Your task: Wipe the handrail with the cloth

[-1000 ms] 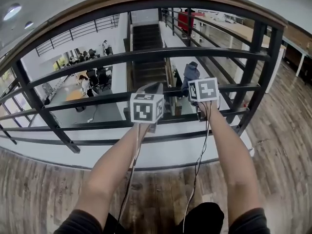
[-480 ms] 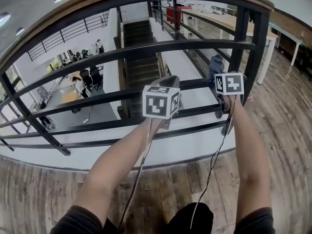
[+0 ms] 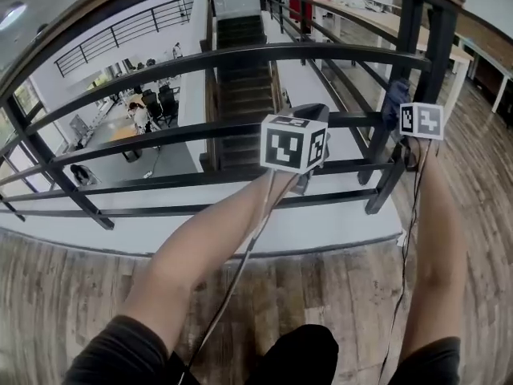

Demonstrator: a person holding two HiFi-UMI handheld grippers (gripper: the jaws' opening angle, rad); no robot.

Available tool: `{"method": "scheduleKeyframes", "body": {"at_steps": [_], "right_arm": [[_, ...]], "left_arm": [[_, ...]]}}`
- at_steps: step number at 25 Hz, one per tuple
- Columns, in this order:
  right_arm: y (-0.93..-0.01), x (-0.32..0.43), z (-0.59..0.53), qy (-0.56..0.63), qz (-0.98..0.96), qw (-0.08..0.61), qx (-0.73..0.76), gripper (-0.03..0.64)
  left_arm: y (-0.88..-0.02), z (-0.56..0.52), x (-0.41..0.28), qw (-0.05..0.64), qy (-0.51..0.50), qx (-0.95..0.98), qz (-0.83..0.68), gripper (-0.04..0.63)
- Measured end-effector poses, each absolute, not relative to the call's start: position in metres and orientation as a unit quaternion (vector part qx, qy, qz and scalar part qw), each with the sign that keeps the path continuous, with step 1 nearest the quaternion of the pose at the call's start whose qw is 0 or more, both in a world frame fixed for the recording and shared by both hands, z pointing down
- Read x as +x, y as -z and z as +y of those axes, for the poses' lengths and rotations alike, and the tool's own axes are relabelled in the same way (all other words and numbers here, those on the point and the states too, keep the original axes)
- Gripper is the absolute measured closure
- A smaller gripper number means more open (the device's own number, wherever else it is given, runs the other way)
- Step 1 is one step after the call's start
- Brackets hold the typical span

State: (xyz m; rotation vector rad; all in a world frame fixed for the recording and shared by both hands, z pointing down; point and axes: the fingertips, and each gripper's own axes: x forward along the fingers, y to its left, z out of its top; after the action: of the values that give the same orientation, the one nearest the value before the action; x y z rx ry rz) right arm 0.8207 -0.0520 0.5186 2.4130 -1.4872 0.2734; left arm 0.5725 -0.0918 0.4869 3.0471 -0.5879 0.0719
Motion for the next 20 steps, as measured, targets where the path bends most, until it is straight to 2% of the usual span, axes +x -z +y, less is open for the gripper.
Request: {"method": "scheduleKeyframes", "body": {"at_steps": [5,8,12,16,20], "right_arm": [[-0.519,0.828,-0.048,-0.092,-0.495,0.144,0.852,0.537],[-0.509,0.8,-0.053,-0.043,-0.513,0.124,0.848,0.537],[-0.486,0.702,-0.071,0.013,-0.593,0.065,0.803,0.537],[-0.479,0.589,-0.096,0.029,-0.645,0.044,0.762,0.537],[-0.482,0.481,-0.117,0.02,-0.69,0.021,0.723,0.537]], "left_arm": [[-0.493,-0.093,0.561,0.024,-0.038,0.982,-0.185,0.592],[-0.496,-0.097,0.535,0.018,-0.038,0.981,-0.189,0.592],[-0.516,-0.118,0.489,0.015,-0.046,0.976,-0.212,0.592],[-0.529,-0.151,0.419,0.033,-0.035,0.967,-0.252,0.592],[-0.535,-0.174,0.34,0.006,-0.043,0.958,-0.285,0.592]]}}
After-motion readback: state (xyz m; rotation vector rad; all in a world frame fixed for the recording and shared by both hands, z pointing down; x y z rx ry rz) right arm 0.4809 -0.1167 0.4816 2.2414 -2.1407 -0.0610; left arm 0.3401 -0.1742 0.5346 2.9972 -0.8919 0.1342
